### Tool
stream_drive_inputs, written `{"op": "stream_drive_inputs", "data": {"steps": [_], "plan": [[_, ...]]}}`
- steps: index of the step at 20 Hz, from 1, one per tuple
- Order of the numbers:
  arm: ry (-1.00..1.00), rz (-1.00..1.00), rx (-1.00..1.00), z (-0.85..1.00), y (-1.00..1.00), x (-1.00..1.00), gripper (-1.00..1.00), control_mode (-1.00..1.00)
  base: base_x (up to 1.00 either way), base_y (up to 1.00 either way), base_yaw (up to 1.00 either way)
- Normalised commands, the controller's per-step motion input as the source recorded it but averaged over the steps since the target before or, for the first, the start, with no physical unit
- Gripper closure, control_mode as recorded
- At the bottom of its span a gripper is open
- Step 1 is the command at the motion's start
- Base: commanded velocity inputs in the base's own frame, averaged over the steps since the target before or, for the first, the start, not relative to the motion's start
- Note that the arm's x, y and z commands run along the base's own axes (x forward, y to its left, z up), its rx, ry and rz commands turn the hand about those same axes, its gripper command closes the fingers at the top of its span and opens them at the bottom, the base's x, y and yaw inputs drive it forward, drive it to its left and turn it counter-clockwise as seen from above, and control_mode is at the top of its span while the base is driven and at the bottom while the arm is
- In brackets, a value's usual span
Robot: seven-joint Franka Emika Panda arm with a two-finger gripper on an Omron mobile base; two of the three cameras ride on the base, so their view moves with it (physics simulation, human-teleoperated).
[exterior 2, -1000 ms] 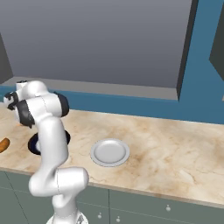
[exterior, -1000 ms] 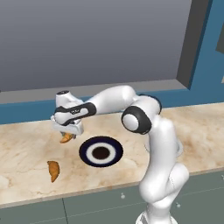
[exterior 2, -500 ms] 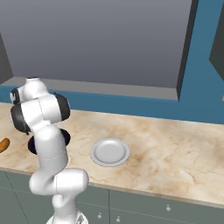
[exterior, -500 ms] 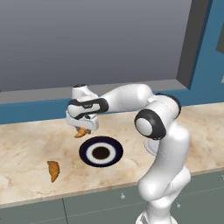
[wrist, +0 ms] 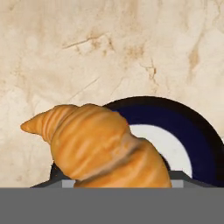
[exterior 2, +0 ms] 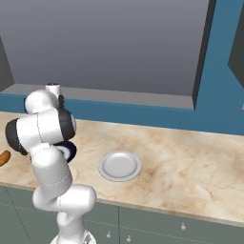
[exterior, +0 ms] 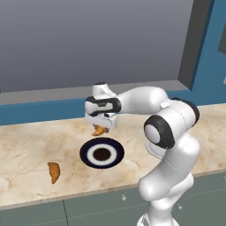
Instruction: Place the pastries on the plates.
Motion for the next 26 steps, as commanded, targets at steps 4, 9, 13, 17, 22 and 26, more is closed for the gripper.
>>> {"op": "stream_drive_inputs", "data": {"steps": [4, 9, 13, 17, 22, 26], "plan": [[0.0, 0.0, 0.0, 0.0, -0.83, -0.01, 1.0, -1.0, 0.0, 0.0, 0.0], [0.0, 0.0, 0.0, 0.0, -0.88, -0.21, 1.0, -1.0, 0.0, 0.0, 0.0], [0.0, 0.0, 0.0, 0.0, -0.93, -0.31, 1.0, -1.0, 0.0, 0.0, 0.0], [0.0, 0.0, 0.0, 0.0, -0.96, -0.16, 1.0, -1.0, 0.0, 0.0, 0.0], [0.0, 0.0, 0.0, 0.0, -0.85, -0.03, 1.0, -1.0, 0.0, 0.0, 0.0], [0.0, 0.0, 0.0, -0.16, -0.74, 0.0, 1.0, -1.0, 0.0, 0.0, 0.0]]}}
